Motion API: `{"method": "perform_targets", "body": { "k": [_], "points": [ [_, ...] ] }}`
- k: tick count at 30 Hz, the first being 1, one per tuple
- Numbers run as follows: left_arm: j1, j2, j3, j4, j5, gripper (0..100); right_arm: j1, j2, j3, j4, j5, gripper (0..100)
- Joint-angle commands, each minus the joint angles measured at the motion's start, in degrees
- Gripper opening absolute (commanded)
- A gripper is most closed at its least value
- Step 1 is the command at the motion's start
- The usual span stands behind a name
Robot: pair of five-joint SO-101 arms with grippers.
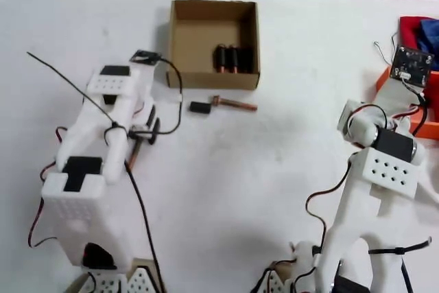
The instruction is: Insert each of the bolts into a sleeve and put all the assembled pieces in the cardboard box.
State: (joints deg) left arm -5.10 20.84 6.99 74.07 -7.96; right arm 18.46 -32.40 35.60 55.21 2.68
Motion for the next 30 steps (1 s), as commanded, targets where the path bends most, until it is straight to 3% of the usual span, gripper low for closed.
{"method": "perform_targets", "body": {
  "k": [1,13,17,24,30],
  "points": [
    [0.2,-0.4,0.7,-0.3,-0.3,17,-0.3,-0.6,-0.4,-0.7,0.1,2.2],
    [0.2,2.8,0.1,-1.0,-0.2,15,-0.3,-0.2,-0.4,-0.7,0.1,2.2],
    [0.2,8.0,-6.2,3.1,-0.3,7,-0.3,-0.2,-0.4,-0.7,0.1,2.2],
    [0.4,15.6,-17.9,9.1,-0.4,9,-0.2,-0.1,-0.4,-0.7,0.1,2.2],
    [0.5,17.5,-21.2,14.2,-0.4,3,-0.1,-0.4,-0.4,-0.7,0.1,2.2]
  ]
}}
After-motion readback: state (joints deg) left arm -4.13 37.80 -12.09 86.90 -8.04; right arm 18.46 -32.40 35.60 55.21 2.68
